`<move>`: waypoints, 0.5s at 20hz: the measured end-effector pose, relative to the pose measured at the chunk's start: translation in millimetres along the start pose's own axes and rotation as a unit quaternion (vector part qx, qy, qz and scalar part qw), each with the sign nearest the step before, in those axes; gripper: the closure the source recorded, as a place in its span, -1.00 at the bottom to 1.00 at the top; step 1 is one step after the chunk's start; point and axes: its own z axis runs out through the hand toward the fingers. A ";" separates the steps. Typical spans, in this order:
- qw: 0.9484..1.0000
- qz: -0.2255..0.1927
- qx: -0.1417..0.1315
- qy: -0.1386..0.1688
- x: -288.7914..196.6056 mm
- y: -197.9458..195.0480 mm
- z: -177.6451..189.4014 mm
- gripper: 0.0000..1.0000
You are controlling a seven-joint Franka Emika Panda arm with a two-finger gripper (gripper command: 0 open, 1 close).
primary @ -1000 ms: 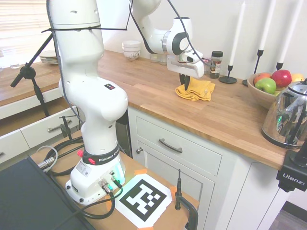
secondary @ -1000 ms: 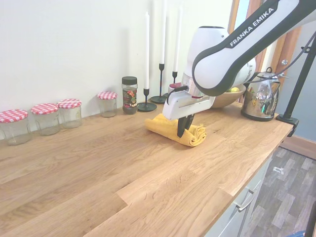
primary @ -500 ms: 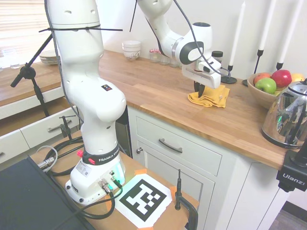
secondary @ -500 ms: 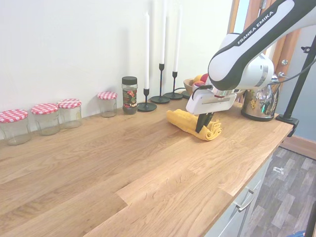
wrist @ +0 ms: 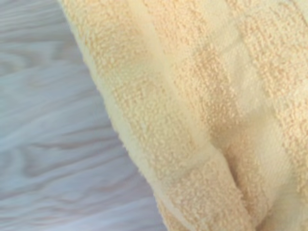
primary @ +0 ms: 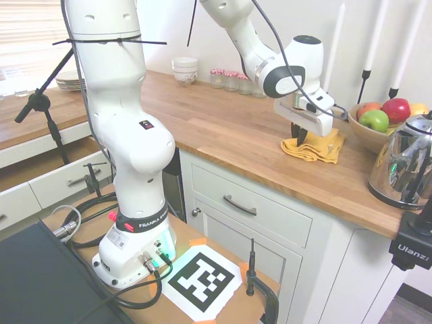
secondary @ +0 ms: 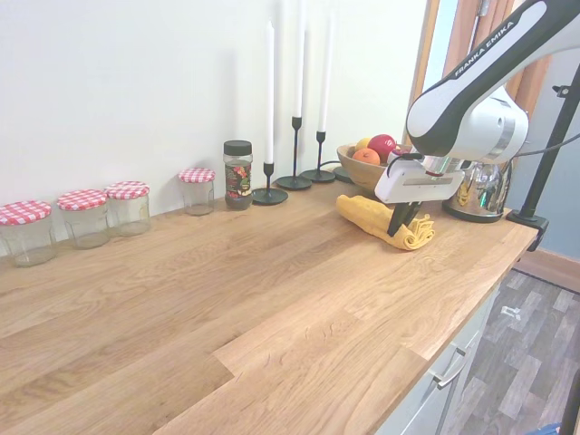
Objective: Wipe the counter
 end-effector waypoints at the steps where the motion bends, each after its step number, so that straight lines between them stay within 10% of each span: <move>1: 1.000 0.002 0.000 0.002 2.6 3.5 -0.4 1.00; 3: 1.000 0.006 0.000 0.005 7.1 9.7 -1.1 1.00; 4: 1.000 0.010 0.000 0.007 9.0 12.7 -1.4 -1.00; 10: 1.000 0.021 0.001 0.010 9.9 23.0 -3.9 -1.00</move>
